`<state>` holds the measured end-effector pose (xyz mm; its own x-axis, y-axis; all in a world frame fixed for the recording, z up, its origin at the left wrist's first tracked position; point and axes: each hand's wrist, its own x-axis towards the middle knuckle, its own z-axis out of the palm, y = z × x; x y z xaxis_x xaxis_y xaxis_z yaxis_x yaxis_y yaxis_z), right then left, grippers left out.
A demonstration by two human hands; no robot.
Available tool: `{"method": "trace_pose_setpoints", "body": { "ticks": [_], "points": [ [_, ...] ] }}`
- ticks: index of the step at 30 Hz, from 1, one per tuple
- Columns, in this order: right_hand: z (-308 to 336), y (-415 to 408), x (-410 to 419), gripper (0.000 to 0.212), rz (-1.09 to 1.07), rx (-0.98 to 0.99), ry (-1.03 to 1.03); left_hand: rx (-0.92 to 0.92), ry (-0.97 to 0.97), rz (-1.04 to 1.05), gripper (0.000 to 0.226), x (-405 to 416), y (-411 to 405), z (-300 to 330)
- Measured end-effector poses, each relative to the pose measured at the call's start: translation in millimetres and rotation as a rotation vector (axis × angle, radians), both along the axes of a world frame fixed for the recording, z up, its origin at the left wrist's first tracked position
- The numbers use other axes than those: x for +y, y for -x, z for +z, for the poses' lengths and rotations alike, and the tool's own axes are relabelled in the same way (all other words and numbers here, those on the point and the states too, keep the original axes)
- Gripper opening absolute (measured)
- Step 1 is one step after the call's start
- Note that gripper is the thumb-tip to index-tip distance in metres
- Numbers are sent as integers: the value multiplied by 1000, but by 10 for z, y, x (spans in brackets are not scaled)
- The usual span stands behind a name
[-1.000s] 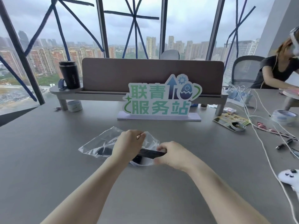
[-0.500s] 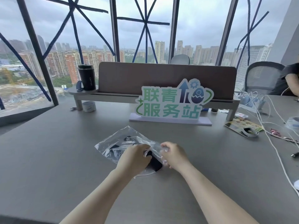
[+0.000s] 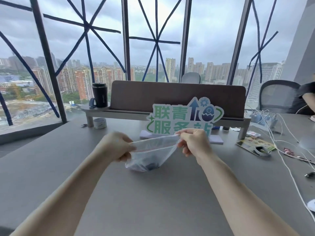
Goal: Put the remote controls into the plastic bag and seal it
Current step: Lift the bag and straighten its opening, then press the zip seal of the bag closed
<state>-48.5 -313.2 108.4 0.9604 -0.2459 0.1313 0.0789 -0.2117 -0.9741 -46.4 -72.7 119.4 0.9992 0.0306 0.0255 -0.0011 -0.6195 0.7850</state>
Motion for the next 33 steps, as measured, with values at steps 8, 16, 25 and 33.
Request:
{"method": "trace_pose_setpoints", "body": {
  "ticks": [8, 16, 25, 33],
  "points": [
    [881, 226, -44, 26, 2, -130, -192, 6, 292, -104, 11, 49, -35, 863],
    [893, 390, -235, 22, -4, -117, -193, -4, 496, -251, 18, -103, 72, 421],
    [897, 515, -537, 19, -104, -186, -162, -205, 312, -202, 7, -527, 45, 242],
    [783, 494, -316, 30, -50, -509, 825, -406, 270, -234, 24, -1001, 52, 323]
  ]
}}
